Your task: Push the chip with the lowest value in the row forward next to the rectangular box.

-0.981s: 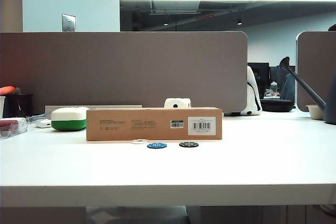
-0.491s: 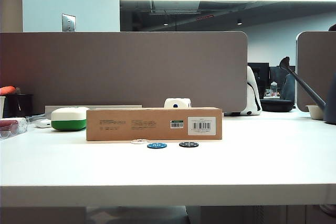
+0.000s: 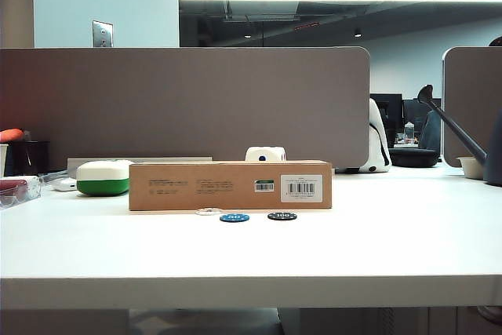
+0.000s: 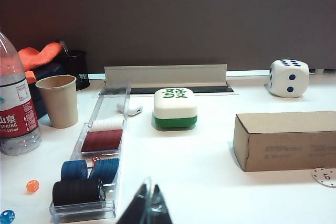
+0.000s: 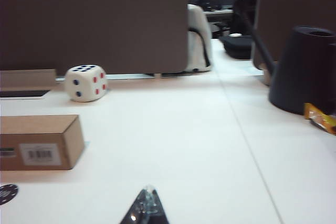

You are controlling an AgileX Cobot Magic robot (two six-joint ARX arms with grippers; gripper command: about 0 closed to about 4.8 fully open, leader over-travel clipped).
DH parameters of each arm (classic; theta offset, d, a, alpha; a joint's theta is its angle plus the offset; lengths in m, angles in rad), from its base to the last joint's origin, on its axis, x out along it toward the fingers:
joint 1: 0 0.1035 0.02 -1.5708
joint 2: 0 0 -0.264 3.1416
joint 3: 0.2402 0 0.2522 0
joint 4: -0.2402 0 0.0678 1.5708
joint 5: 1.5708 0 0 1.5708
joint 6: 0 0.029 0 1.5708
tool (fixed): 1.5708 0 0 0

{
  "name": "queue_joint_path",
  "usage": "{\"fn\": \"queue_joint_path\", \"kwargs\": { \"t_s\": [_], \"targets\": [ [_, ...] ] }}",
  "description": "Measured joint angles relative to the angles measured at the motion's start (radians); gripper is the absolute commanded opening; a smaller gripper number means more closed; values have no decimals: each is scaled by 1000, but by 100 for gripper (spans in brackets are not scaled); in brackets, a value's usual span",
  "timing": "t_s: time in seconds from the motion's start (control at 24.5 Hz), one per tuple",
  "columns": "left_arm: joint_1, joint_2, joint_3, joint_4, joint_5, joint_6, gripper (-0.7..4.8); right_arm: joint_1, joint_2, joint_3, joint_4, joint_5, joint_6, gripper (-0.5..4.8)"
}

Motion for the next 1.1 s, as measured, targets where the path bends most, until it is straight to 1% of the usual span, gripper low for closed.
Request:
{"fn": "queue_joint_path", "kwargs": {
  "t_s": [1.1],
  "targets": [
    [0, 0, 0, 0, 0, 0, -5, 0, 0, 0, -14, 9, -1, -9]
  ]
}}
